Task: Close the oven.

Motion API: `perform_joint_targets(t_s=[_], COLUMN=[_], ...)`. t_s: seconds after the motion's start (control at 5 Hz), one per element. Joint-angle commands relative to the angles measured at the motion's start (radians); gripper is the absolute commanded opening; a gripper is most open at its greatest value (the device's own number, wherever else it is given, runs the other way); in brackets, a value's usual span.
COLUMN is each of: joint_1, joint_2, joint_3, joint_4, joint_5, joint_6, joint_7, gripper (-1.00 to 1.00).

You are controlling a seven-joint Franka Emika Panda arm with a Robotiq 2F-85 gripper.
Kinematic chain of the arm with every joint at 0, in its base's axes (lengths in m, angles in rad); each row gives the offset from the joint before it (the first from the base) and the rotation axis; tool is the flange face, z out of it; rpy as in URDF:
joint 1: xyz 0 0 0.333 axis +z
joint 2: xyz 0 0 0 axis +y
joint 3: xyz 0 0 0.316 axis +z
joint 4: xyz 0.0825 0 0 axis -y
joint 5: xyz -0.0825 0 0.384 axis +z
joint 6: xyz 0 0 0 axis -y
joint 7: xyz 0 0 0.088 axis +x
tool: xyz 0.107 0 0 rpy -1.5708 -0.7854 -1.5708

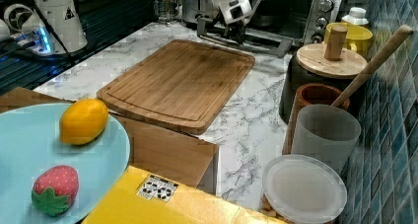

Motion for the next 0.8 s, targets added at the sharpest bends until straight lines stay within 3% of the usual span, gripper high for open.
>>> perform_joint_targets(t_s=[0.2, 0.4, 0.6, 0.8], joint_1=[0.210, 0.248, 0.253, 0.264], joint_2=[-0.083, -0.083, -0.121, -0.159], joint_3=[0.215, 0.207, 0.220, 0.239], joint_4=[0.257, 0.270, 0.265, 0.300], joint_5=[-0.377, -0.495, -0.542, -0.683], joint_6=[0.078, 0.106, 0.130, 0.094], joint_7=[0.407, 0.533, 0.588, 0.706], gripper=[-1.00, -1.00, -1.00, -1.00])
